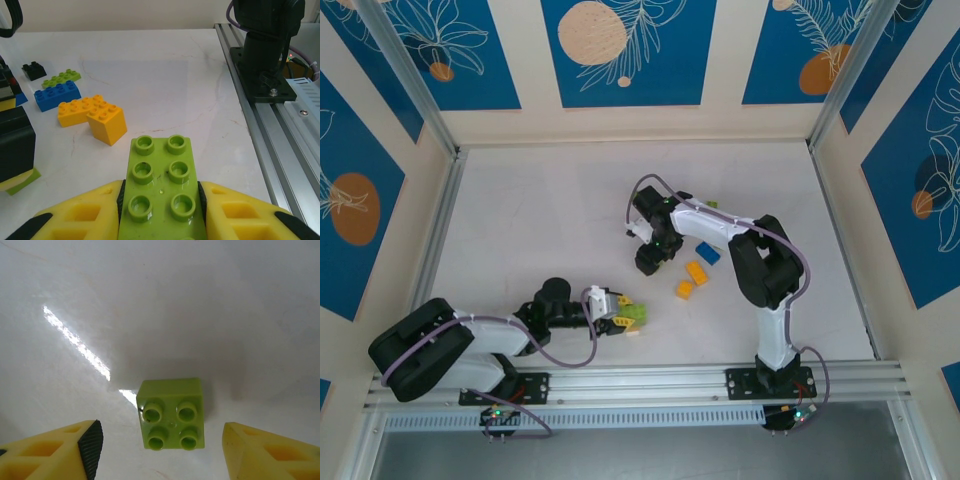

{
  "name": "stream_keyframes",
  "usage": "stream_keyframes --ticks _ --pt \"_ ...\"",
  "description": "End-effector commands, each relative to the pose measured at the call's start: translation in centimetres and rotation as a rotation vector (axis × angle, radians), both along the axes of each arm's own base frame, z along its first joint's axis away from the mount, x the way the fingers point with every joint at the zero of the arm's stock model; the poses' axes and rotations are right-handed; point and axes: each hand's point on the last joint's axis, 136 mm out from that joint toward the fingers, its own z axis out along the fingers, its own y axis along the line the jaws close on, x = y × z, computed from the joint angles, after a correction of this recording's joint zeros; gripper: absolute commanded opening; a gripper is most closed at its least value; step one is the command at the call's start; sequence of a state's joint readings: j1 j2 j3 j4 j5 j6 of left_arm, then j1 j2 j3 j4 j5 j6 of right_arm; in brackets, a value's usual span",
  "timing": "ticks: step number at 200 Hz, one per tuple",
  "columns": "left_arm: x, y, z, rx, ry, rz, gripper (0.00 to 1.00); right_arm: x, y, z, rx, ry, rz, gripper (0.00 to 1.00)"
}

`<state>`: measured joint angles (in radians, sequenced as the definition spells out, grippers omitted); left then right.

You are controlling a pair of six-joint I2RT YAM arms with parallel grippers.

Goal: Assemble a carrot with lego

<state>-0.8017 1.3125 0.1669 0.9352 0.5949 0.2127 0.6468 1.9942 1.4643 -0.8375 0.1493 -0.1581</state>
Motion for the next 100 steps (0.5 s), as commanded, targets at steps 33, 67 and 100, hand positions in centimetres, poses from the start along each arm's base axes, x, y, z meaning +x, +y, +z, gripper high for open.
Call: stream_keyframes --ticks 33,67,100 --pt "-0.4 0.0 -1.3 0.049 0.028 -0.023 0.35 0.0 0.0 -0.7 -0.003 0.027 0.016 0.59" --pt "-0.2 0.0 -1.3 0.051 0.028 -0.018 0.35 0.0 0.0 -1.1 -0.007 0.036 0.014 0.49" --pt "-0.2 -0.1 -1.3 0.053 0.03 -0.017 0.34 -0.2 0.0 -1.6 -0.015 0.058 0.016 0.49"
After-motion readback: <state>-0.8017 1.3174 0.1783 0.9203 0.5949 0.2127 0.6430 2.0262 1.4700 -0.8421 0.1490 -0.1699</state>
